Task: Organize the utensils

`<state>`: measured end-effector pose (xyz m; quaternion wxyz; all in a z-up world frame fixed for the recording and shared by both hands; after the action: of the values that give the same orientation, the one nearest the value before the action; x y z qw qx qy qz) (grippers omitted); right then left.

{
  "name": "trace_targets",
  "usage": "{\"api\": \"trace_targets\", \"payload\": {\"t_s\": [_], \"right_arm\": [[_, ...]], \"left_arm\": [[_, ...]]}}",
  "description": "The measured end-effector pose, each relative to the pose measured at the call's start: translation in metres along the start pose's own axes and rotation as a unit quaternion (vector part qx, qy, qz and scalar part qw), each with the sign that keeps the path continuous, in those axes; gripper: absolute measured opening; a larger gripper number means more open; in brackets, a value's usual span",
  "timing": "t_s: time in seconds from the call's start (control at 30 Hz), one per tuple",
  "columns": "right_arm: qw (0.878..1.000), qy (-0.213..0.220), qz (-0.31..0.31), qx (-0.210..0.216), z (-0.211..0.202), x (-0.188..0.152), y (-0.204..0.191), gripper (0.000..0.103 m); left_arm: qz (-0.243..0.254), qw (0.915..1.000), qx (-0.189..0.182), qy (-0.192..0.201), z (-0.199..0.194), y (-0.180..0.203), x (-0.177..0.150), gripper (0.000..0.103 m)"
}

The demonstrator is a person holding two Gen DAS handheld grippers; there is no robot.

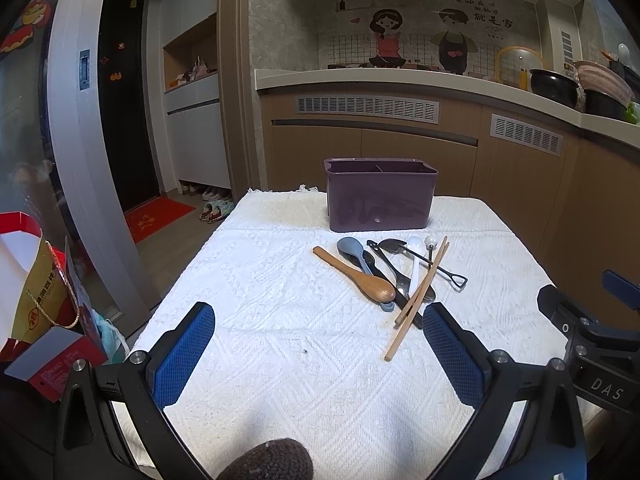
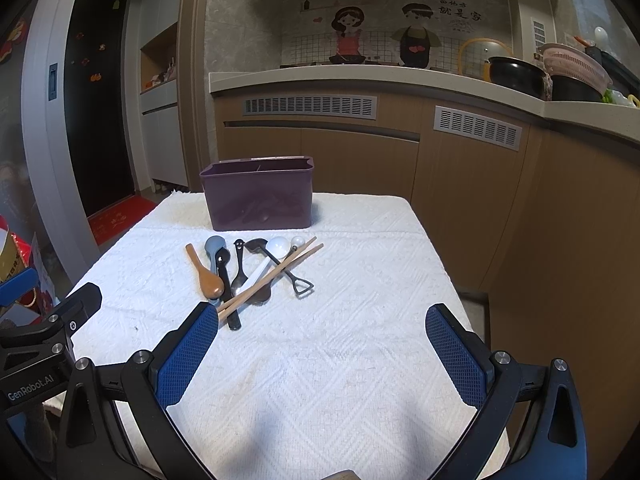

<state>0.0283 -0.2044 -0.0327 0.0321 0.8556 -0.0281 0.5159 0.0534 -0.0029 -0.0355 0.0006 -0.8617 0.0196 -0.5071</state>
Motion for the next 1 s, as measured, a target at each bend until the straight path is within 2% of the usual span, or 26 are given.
{"api": "trace_targets", "payload": {"t_s": [1.0], "right_arm": [[1.0,-0.003,0.001,0.001,0.0009,-0.0035,-0.0022,0.103]], "left_arm": [[-0.003,1.0,0.002,0.0,-0.0024,-0.0024,-0.001,0.103]]}}
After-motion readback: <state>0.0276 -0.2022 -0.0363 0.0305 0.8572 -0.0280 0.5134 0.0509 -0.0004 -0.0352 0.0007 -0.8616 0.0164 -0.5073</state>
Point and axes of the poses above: each gripper's, at about its wrist camera, not at the fingertips, and z roughly the way its jaws point, y to its right, x to its top, the point moved 6 cm from there along z, roughly the way its jaws point, and after that the axes turned 2 degrees about y, right-handed, at the moved point
